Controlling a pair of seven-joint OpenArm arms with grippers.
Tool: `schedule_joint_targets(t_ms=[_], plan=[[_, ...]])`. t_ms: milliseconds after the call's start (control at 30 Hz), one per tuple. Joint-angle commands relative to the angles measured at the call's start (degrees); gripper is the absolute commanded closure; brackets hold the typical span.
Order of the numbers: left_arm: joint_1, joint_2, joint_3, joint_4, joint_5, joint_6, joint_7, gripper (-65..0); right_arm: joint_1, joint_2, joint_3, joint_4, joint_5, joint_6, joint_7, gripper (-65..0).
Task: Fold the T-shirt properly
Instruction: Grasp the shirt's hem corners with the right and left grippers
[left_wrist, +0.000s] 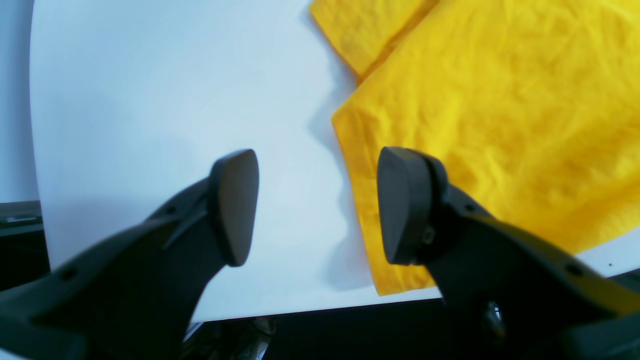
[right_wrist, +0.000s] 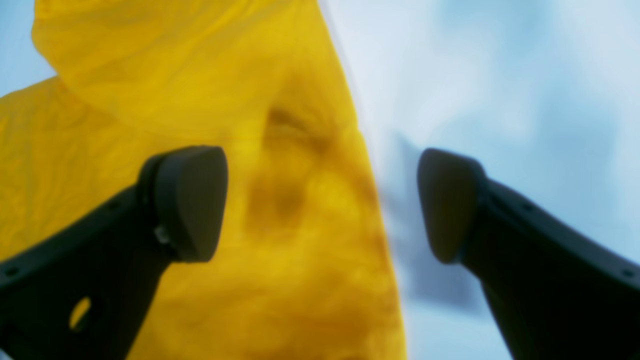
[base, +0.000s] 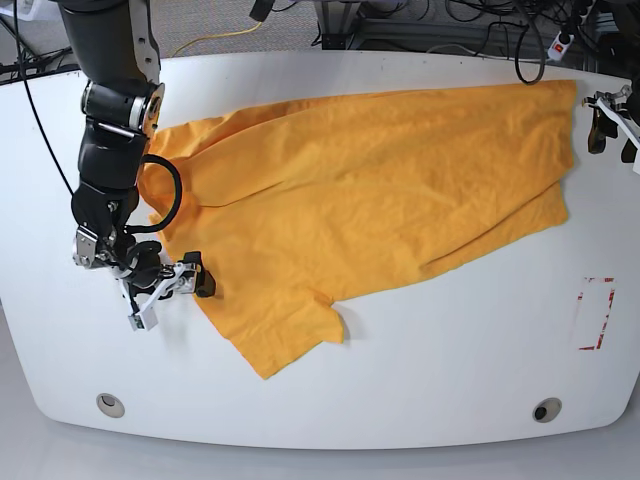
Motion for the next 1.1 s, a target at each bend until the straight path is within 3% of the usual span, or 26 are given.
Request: schedule_joint_targets(t_ms=[0, 267, 367, 467, 600, 733, 900, 1067], plan=[[0.0, -1.23, -0.73, 0.64, -0.63, 0.29, -1.23, -34.4, 2.25, 1.6, -2.06, -2.67, 0.77, 0.54, 4.95, -56.8], [0.0, -1.23, -0.73, 0.64, -0.63, 0.29, -1.23, -34.4, 1.64, 1.16, -6.36, -5.48, 0.77, 0.41, 9.96, -56.8], [-0.79, -1.23, -0.82, 0.64, -0.63, 0.29, -1.23, -34.4, 0.85, 0.63, -6.45, -5.39, 0.77, 0.32, 9.96, -52.0], [-1.41, -1.23, -0.82, 0.55, 0.51, 0.29, -1.05, -34.4, 0.76, -0.51, -6.45, -5.31, 0.68, 0.32, 9.96, -40.1], [-3.69, -0.97, -0.38, 0.55, 7.11, 0.29, -0.96, -34.9, 0.76, -1.04, -6.45, -5.31, 0.68, 0.32, 10.05, -19.2], [-9.14, 3.51, -0.65, 0.2, 15.37, 0.29, -0.96, -36.9, 0.85, -1.13, -6.45, -5.31, 0.68, 0.23, 10.05, -0.2], [-14.86, 6.15, -0.38, -2.17, 22.76, 0.29, -0.88, -48.2, 0.93, -1.21, -6.45, -5.31, 0.68, 0.23, 10.05, 0.0], [-20.48, 7.56, -0.21, -7.09, 25.83, 0.29, 0.27, -48.6, 0.93, -1.21, -6.45, -5.31, 0.68, 0.23, 9.96, 0.0]])
